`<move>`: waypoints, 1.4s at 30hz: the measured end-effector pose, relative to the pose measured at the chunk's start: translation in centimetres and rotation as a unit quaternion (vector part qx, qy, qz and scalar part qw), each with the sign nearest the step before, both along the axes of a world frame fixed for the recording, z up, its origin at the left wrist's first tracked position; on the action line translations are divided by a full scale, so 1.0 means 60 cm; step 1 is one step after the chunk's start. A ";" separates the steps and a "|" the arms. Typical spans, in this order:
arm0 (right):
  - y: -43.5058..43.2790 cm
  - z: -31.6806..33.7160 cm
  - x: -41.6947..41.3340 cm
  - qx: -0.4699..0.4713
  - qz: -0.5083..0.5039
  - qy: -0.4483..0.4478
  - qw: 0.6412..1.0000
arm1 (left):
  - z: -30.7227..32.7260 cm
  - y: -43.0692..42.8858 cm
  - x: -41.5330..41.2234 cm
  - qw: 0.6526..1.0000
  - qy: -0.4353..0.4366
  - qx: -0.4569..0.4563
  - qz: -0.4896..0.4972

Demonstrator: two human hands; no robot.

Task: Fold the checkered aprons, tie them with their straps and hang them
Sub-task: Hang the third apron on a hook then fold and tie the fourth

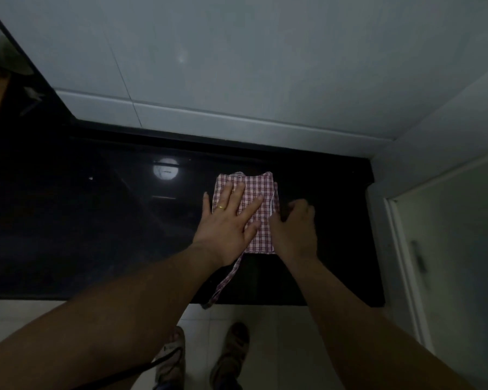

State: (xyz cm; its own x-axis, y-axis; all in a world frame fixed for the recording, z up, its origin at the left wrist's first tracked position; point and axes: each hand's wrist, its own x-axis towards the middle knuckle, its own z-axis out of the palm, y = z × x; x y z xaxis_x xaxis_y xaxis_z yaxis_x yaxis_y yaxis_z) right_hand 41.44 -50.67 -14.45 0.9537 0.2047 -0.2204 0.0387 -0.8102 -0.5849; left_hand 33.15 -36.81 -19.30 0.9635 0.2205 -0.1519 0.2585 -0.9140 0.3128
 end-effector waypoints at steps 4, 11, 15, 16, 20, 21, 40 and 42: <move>0.036 -0.010 0.021 -0.040 0.239 -0.172 0.955 | 0.003 -0.005 0.007 0.999 0.032 0.029 -0.018; 0.058 -0.071 0.004 -0.096 0.257 -0.061 0.960 | -0.006 0.035 0.014 0.993 0.021 0.053 -0.101; 0.030 -0.076 -0.019 -0.090 0.265 -0.066 0.958 | -0.019 0.082 0.013 0.979 -0.039 0.075 -0.187; 0.023 -0.083 -0.020 -0.092 0.270 -0.074 0.956 | -0.025 0.082 0.012 0.978 -0.050 0.075 -0.187; 0.022 -0.082 -0.009 -0.061 0.299 -0.074 0.949 | -0.031 0.060 -0.010 0.990 -0.063 0.036 -0.121; 0.021 -0.081 -0.004 -0.054 0.309 -0.072 0.947 | -0.032 0.054 -0.017 0.994 -0.064 0.016 -0.087; -0.038 0.002 -0.179 0.045 0.130 0.266 0.954 | 0.075 -0.083 -0.179 0.923 0.108 -0.240 0.281; -0.017 0.004 -0.181 0.066 0.103 0.302 0.945 | 0.079 -0.077 -0.184 0.883 0.085 -0.347 0.303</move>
